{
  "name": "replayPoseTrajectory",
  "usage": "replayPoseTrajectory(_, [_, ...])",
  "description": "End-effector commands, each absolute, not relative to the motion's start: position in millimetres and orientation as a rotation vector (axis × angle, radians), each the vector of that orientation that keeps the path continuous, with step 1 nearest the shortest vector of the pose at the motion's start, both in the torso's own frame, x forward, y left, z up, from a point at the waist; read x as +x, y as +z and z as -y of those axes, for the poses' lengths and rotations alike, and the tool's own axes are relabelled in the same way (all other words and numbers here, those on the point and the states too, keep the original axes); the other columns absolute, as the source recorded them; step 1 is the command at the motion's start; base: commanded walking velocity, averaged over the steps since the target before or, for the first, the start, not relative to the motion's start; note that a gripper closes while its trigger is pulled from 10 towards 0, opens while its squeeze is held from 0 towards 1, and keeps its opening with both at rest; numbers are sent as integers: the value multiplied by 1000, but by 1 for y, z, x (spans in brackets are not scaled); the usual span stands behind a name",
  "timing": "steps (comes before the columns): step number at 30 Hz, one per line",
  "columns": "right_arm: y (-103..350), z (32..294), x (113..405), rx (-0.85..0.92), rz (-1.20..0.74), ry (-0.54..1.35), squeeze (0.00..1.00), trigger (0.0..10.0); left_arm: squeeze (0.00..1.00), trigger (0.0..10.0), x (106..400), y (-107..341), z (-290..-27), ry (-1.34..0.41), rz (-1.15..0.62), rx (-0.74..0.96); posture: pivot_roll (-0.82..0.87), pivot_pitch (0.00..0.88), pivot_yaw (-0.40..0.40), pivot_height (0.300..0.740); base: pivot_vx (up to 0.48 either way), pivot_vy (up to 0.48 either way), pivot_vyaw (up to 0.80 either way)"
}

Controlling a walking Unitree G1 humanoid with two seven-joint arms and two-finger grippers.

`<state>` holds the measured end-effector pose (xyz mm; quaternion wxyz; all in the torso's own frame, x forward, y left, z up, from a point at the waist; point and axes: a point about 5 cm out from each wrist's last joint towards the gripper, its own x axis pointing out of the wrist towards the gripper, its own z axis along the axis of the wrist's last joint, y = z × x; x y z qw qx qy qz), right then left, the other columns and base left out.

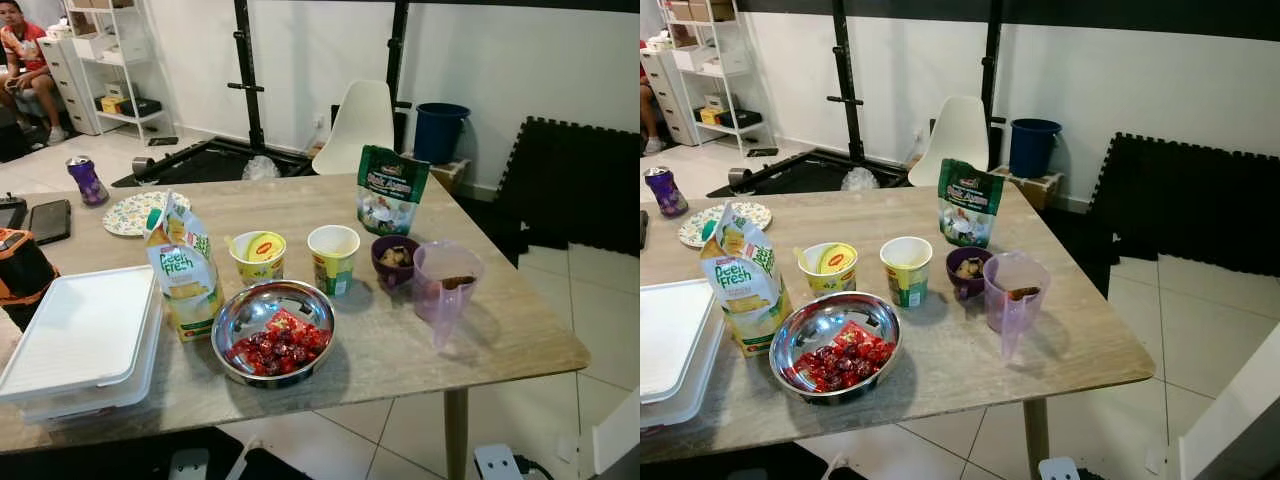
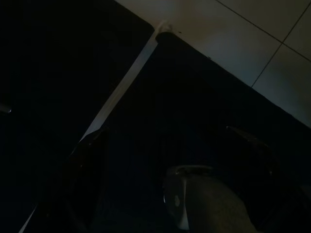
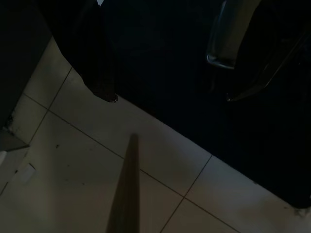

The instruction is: Restocking fridge

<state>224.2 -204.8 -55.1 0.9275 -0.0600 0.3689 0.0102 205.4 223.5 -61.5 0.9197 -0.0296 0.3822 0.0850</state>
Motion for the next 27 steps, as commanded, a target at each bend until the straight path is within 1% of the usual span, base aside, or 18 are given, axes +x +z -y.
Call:
replayPoseTrajectory(1, [-58, 205, 220, -128, -769, 25, 0, 10000, 0, 10000, 200, -65, -222, 173, -806, -63, 5, 108, -3, 740, 0, -334, 0])
replayPoseTrajectory(2, [-58, 205, 220, -128, -769, 25, 0, 10000, 0, 10000, 200, -65, -222, 173, -806, -63, 5, 108, -3, 740, 0, -334, 0])
replayPoseTrajectory(27, [-57, 205, 222, -136, -769, 39, 0, 10000, 0, 10000, 198, -64, -225, 209, -785, -92, 13, 120, -17, 740, 0, 0, 0])
